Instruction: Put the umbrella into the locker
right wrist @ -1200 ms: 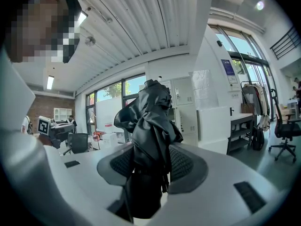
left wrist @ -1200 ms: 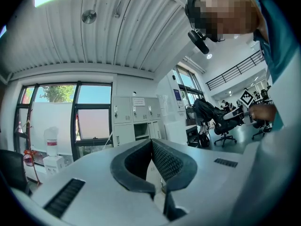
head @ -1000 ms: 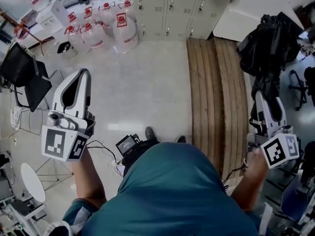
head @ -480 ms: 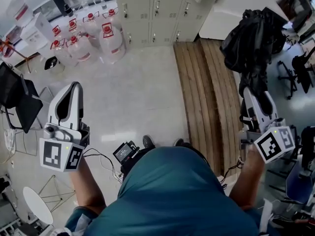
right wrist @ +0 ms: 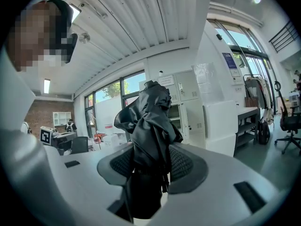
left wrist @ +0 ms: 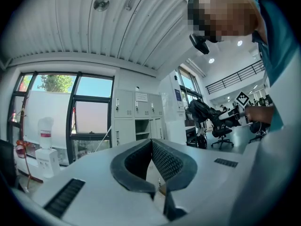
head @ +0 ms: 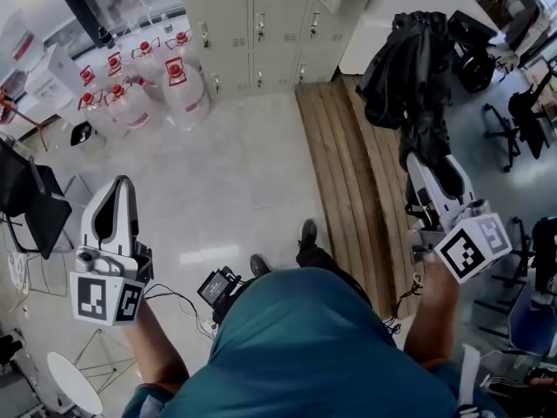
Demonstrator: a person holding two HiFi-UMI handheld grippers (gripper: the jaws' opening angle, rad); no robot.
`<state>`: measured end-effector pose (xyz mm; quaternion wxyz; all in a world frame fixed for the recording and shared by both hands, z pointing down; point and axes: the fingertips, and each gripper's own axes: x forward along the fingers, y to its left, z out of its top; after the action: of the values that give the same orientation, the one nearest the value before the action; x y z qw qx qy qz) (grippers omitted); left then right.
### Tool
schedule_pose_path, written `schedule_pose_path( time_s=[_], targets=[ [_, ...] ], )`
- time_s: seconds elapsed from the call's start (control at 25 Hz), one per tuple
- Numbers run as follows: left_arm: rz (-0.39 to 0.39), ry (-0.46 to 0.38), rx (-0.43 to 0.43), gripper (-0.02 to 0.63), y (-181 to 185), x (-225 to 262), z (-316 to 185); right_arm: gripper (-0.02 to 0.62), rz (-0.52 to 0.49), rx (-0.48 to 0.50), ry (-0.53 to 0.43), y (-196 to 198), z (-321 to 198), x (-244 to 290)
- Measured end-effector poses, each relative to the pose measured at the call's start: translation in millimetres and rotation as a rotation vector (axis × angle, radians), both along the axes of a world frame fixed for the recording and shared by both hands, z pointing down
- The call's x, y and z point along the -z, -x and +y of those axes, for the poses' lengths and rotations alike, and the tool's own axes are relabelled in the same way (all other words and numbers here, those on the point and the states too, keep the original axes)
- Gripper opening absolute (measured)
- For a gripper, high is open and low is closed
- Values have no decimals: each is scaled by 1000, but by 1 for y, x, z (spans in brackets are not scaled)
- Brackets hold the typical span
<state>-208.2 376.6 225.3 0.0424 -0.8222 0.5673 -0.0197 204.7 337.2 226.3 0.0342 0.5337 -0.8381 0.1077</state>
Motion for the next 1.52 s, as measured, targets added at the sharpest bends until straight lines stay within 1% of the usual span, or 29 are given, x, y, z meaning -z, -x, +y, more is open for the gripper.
schedule_pose_path(
  time_s=[0.16, 0.32, 0.44, 0.6, 1.12, 1.28, 1.52],
  targets=[
    [-13, -5, 33, 18, -21, -5, -9, 201, -21, 38, 4, -16, -26, -16],
    [-22, 3, 70, 18, -33, 14, -49, 202, -62, 85, 30, -26, -80, -10],
    [-27, 10, 91, 18, -46, 17, -69, 202, -64, 108, 34, -35, -111, -8],
    [-31, 17, 114, 18, -60, 17, -89, 202, -41, 127, 23, -44, -145, -3],
    [-54, 35, 185, 18, -107, 20, -135, 202, -66, 209, 29, -78, -222, -7],
    [-44, 39, 199, 18, -126, 24, -150, 202, -100, 247, 46, -91, -245, -16],
    [-52, 40, 208, 18, -163, 21, -177, 202, -109, 280, 45, -113, -278, -23]
  ],
)
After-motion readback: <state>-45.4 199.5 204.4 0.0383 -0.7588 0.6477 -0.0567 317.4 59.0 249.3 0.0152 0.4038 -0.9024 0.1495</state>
